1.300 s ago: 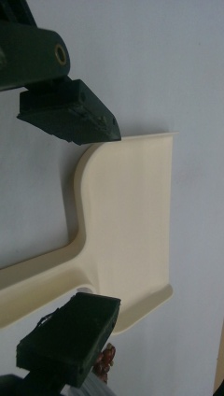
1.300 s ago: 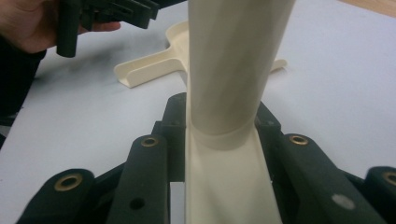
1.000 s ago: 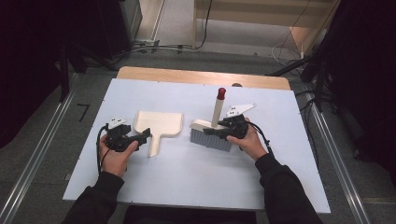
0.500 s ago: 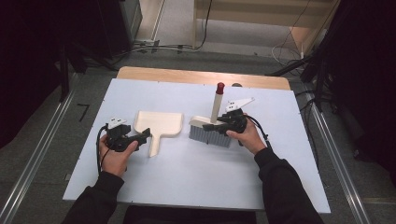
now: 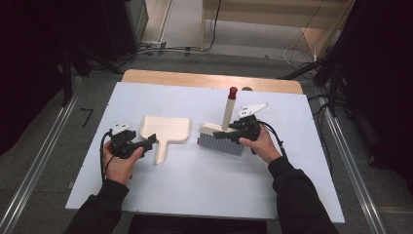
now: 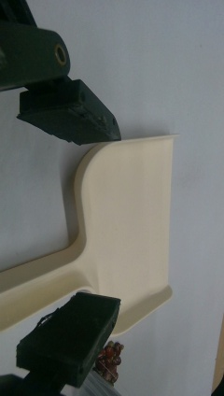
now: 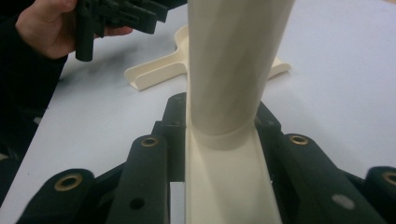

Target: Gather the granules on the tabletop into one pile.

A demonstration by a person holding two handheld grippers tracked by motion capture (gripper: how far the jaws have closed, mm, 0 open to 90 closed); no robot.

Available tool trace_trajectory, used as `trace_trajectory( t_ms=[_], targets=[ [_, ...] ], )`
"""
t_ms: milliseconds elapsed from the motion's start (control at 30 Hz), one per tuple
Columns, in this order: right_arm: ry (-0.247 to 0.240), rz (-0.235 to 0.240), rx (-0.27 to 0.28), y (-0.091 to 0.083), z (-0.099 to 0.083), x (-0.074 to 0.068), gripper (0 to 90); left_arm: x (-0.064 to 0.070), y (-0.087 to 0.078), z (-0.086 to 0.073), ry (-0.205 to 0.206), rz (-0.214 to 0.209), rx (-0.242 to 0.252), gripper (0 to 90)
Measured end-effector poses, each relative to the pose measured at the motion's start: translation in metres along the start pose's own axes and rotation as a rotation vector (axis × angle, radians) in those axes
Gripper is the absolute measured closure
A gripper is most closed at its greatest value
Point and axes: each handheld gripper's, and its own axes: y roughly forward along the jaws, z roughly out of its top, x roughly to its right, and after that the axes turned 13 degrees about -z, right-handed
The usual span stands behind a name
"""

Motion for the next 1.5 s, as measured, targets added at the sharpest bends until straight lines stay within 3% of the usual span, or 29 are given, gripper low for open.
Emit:
trace_trajectory(
  t_ms=[267, 400, 533, 767, 933, 1100, 1300, 1500],
  targets=[
    [0.081, -0.115, 0.058, -0.027, -0.005, 0.008, 64.2, 0.000, 0.000, 0.001, -0.002, 0.001, 0.005, 18.0],
    [0.136, -0.253, 0.060, -0.040, -0.010, 0.009, 64.2, 0.000, -0.001, 0.001, -0.004, 0.002, 0.007, 18.1],
    [0.182, -0.402, 0.069, -0.049, -0.016, 0.001, 64.2, -0.001, -0.001, 0.002, -0.004, 0.003, 0.011, 18.1],
    [0.186, -0.655, 0.062, -0.051, -0.021, -0.030, 64.2, -0.004, -0.002, 0.003, -0.006, 0.008, 0.013, 18.1],
    [0.206, -0.775, 0.037, -0.045, -0.025, -0.047, 64.2, -0.007, -0.002, 0.005, -0.012, 0.013, 0.022, 18.1],
    [0.209, -0.848, 0.025, -0.040, -0.025, -0.057, 64.2, -0.008, -0.001, 0.006, -0.010, 0.011, 0.026, 18.1],
    [0.185, -0.980, 0.032, -0.035, -0.030, -0.071, 64.2, -0.008, 0.003, 0.006, -0.003, -0.004, 0.019, 18.2],
    [0.174, -1.013, 0.039, -0.025, -0.033, -0.081, 64.2, -0.009, 0.002, 0.006, -0.010, -0.015, 0.027, 18.2]
  ],
)
